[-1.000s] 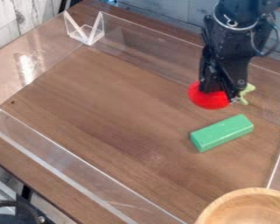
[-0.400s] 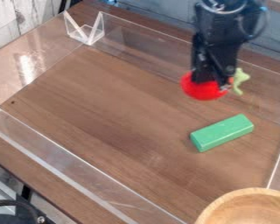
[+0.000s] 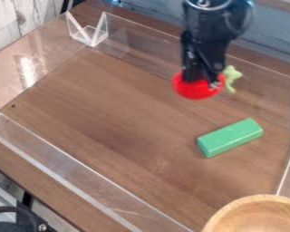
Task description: Move the red object to the left side of the table
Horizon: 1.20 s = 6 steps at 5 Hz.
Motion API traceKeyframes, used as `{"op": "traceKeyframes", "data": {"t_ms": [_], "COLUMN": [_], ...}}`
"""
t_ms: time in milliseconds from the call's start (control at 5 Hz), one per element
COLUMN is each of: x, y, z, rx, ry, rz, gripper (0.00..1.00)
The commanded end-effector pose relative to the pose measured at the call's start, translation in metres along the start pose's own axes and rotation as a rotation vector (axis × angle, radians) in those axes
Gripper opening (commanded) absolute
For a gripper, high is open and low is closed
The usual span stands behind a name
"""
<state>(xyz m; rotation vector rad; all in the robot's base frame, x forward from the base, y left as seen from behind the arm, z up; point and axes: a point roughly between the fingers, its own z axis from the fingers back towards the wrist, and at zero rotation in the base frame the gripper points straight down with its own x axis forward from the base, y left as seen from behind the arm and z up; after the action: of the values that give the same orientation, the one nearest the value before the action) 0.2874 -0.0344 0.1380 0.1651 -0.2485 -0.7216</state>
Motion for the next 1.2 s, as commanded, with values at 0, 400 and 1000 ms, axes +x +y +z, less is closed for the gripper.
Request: {"op": "traceKeyframes", "data": {"t_ms": [0, 400, 1000], "x": [0.001, -0.002, -0.042], "y": [0.013, 0.025, 0.083], "z": [0.014, 0.018, 0.005], "rx": [0.039, 0.052, 0.08], "ry": [-0.037, -0.01, 0.047], "rz": [0.02, 0.062, 0.213], "gripper": [0.0, 0.0, 0.0]}}
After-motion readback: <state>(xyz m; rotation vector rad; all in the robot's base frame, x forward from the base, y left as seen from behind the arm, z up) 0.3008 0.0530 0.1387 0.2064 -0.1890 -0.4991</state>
